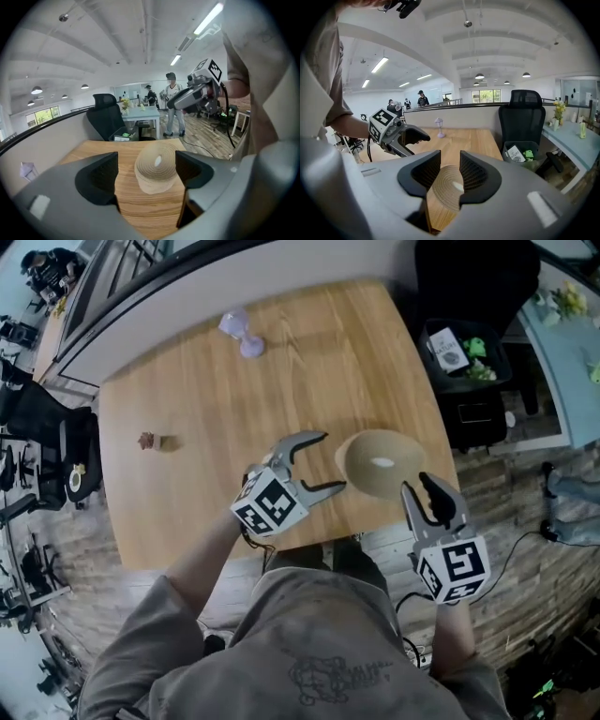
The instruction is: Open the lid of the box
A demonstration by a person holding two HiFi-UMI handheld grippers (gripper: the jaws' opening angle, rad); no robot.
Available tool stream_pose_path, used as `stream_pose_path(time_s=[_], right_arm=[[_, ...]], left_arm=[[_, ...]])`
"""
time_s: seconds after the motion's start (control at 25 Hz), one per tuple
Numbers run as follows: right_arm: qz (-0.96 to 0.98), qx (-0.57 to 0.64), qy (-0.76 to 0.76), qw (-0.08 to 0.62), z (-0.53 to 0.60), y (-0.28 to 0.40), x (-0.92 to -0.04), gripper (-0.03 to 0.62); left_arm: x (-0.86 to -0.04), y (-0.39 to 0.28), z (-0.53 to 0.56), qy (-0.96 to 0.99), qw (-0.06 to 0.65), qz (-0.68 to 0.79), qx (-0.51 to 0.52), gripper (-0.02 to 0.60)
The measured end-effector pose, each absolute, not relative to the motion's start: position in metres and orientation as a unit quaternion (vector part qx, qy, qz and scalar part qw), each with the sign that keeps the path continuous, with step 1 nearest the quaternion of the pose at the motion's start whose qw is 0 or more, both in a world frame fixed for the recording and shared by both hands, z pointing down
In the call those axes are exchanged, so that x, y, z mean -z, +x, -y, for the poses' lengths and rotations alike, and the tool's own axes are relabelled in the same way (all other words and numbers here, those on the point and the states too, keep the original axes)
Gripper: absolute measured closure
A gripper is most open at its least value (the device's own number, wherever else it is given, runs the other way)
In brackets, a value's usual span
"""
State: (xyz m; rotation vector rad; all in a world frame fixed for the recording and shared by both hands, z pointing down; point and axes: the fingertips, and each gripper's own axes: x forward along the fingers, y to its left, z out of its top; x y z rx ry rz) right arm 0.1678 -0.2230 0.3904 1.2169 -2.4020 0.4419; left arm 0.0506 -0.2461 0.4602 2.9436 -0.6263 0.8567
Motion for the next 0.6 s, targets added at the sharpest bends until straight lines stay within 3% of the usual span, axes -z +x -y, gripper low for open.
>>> stream_pose_path(time_s=[0.6], right_arm=[[0.851,-0.188,0.394,0.292,0.225,0.139,-0.478,0.484]], left_arm=[[-0.574,0.069,0.259,0.942,0.031,0.081,-0.325,0.170]])
